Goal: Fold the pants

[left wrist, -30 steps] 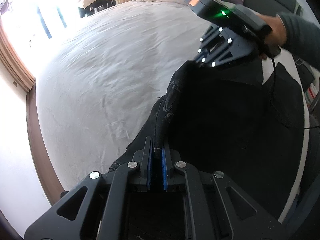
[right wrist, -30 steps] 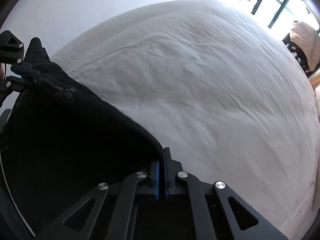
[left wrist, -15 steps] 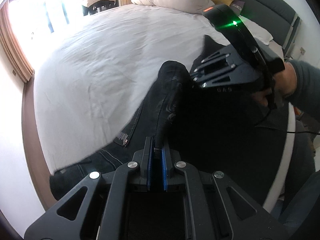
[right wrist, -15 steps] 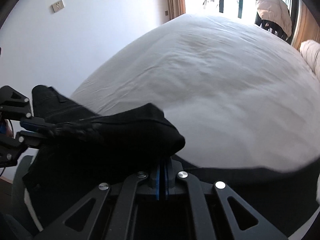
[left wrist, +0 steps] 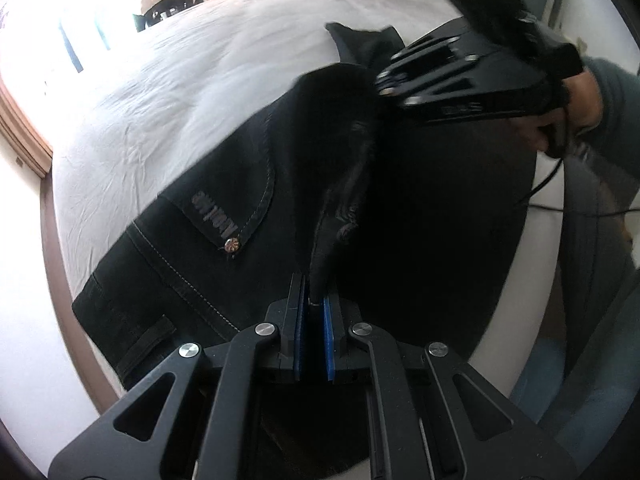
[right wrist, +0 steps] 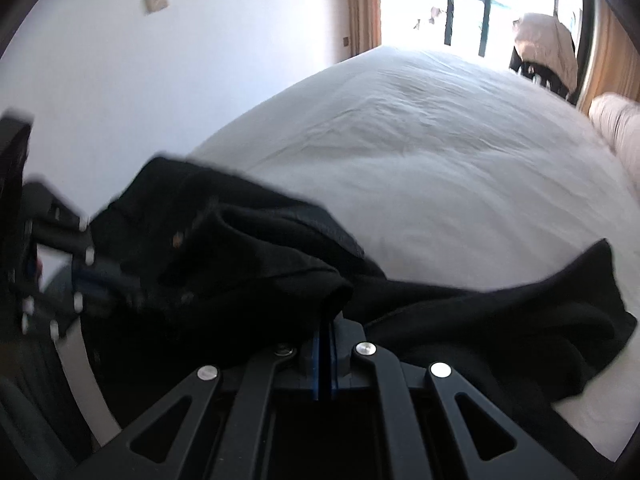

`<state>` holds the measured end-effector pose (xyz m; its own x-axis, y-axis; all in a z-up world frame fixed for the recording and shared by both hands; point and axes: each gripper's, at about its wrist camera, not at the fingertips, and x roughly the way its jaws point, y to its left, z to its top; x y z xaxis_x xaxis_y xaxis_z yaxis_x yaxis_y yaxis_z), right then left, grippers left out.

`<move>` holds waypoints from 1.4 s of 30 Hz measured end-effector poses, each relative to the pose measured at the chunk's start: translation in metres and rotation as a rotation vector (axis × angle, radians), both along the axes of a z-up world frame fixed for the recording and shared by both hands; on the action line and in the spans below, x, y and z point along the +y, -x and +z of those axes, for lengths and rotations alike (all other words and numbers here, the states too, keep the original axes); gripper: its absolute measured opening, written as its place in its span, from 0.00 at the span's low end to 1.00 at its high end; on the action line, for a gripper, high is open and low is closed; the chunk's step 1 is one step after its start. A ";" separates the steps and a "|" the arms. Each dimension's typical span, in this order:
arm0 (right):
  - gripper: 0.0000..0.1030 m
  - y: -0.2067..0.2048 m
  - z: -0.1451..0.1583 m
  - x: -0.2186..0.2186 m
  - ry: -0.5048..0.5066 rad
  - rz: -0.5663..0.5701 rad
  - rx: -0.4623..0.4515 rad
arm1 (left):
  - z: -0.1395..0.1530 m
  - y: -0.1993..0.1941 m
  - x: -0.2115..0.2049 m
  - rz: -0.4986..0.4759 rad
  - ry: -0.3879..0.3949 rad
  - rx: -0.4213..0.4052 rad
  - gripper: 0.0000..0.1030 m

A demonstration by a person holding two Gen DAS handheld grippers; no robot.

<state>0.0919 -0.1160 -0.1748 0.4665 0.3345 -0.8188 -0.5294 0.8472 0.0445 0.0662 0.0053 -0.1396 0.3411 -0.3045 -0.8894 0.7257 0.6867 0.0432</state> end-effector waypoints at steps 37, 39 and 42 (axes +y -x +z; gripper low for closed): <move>0.04 0.151 -0.067 0.019 0.459 0.101 -0.167 | -0.025 0.069 -0.016 -0.249 -0.162 -0.047 0.06; 0.04 0.157 -0.070 0.020 0.464 0.102 -0.169 | -0.031 0.072 -0.013 -0.246 -0.161 -0.046 0.06; 0.04 0.158 -0.071 0.020 0.467 0.103 -0.169 | -0.030 0.072 -0.007 -0.238 -0.150 -0.047 0.06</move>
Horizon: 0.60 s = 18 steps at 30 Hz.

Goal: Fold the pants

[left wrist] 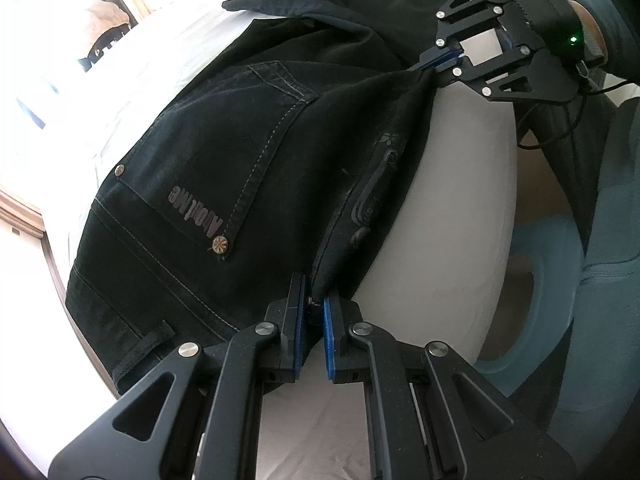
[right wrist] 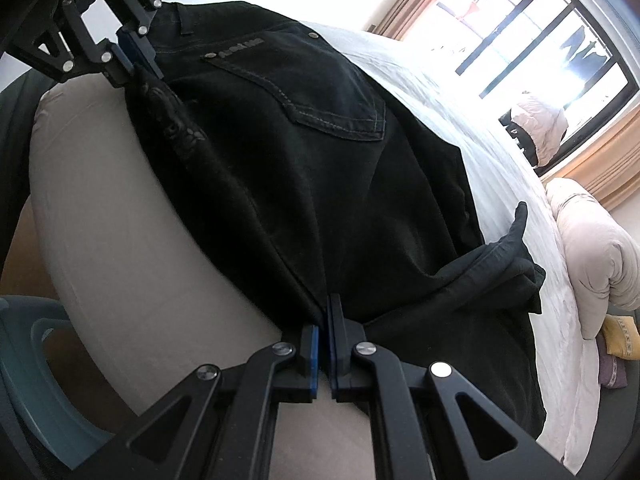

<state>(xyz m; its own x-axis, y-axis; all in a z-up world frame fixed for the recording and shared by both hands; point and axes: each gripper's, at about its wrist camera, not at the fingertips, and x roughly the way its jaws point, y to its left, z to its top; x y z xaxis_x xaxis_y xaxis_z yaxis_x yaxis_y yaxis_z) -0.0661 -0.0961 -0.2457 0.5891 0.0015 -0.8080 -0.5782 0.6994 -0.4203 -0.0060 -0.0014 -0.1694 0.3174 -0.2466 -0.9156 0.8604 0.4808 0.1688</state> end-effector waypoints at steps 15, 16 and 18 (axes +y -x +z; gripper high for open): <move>0.17 0.004 -0.007 -0.005 -0.021 -0.042 -0.034 | 0.003 -0.007 0.026 0.105 0.090 -0.008 0.11; 0.20 0.004 -0.005 -0.008 -0.029 -0.057 -0.038 | 0.008 -0.005 0.027 0.110 0.091 -0.011 0.11; 0.45 0.005 0.004 -0.015 -0.067 -0.085 -0.043 | 0.021 0.000 0.030 0.119 0.106 -0.024 0.12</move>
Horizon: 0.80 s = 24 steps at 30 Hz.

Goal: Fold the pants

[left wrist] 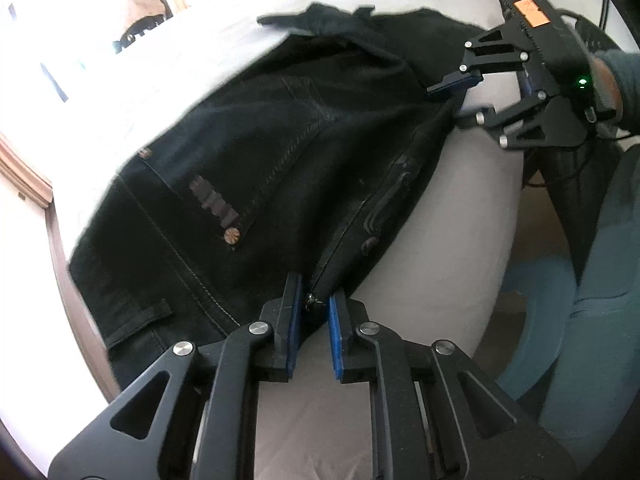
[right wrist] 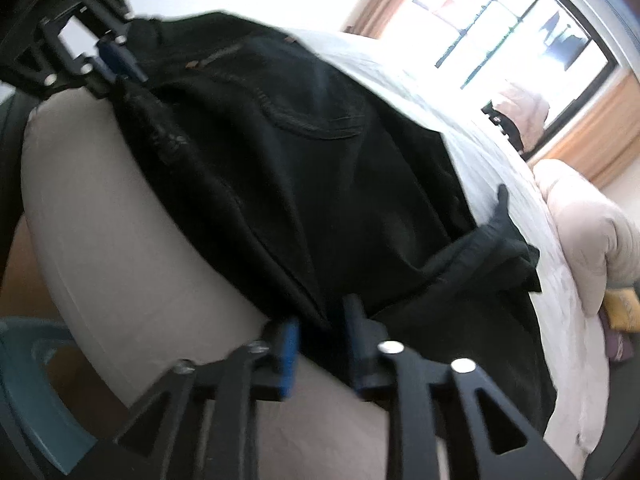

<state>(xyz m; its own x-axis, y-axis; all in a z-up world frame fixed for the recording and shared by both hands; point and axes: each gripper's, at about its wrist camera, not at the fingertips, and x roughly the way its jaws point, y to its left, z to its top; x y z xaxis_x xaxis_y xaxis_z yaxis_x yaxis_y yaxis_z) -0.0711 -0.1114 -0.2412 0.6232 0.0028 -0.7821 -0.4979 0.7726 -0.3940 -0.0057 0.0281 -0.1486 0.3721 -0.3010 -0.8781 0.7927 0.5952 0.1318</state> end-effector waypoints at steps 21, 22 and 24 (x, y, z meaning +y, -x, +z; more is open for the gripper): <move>0.67 -0.053 0.018 -0.006 -0.318 -0.153 0.168 | 0.019 -0.081 -0.042 0.200 0.168 0.103 0.21; 0.67 -0.055 0.006 -0.009 -0.313 -0.181 0.201 | -0.001 -0.089 -0.047 0.218 0.116 0.142 0.21; 0.67 -0.053 0.006 -0.020 -0.382 -0.215 0.205 | -0.018 -0.094 -0.053 0.244 0.090 0.155 0.21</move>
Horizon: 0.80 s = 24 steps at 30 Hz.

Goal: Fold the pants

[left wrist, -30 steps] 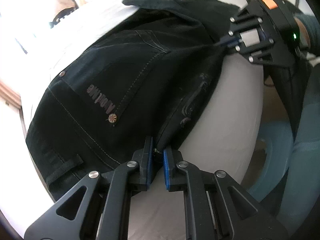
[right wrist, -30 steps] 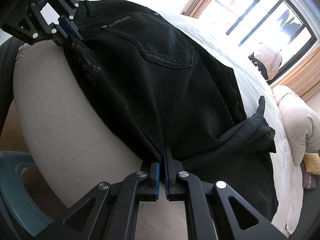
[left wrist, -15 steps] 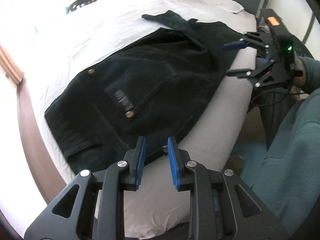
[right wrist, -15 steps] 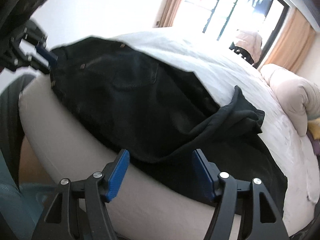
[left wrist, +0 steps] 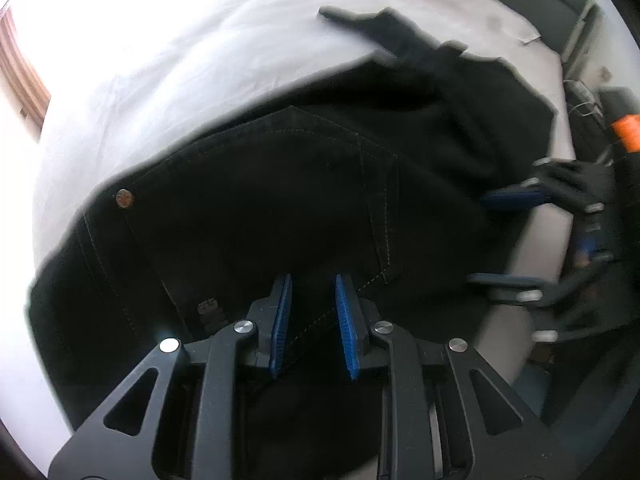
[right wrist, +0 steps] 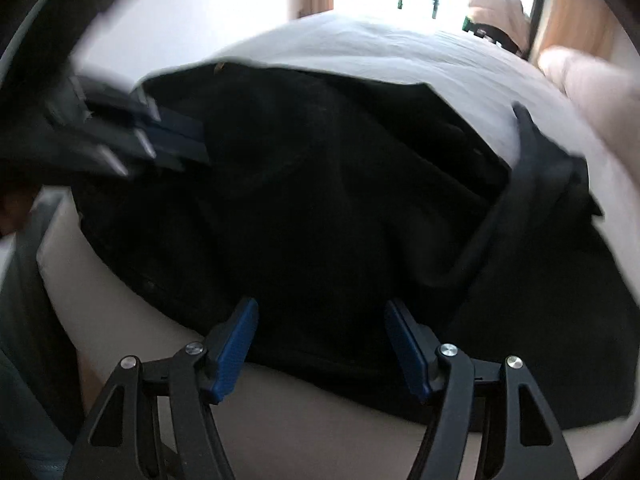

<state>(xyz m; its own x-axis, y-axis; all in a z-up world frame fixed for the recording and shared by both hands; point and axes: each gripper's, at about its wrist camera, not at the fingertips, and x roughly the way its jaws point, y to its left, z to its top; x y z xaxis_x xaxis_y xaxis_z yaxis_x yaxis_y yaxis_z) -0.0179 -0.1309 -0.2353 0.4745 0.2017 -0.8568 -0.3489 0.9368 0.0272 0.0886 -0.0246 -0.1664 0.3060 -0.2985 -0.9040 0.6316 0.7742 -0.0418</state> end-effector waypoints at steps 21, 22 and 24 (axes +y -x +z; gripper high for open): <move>0.72 -0.138 0.105 -0.164 -0.181 -0.390 -0.076 | 0.015 -0.036 -0.041 -0.014 0.038 0.011 0.21; 0.72 -0.159 0.109 -0.174 -0.172 -0.409 -0.079 | 0.011 -0.036 -0.040 -0.010 0.038 0.021 0.21; 0.72 -0.194 0.108 -0.183 -0.121 -0.440 -0.064 | 0.005 -0.039 -0.036 0.005 0.065 0.026 0.21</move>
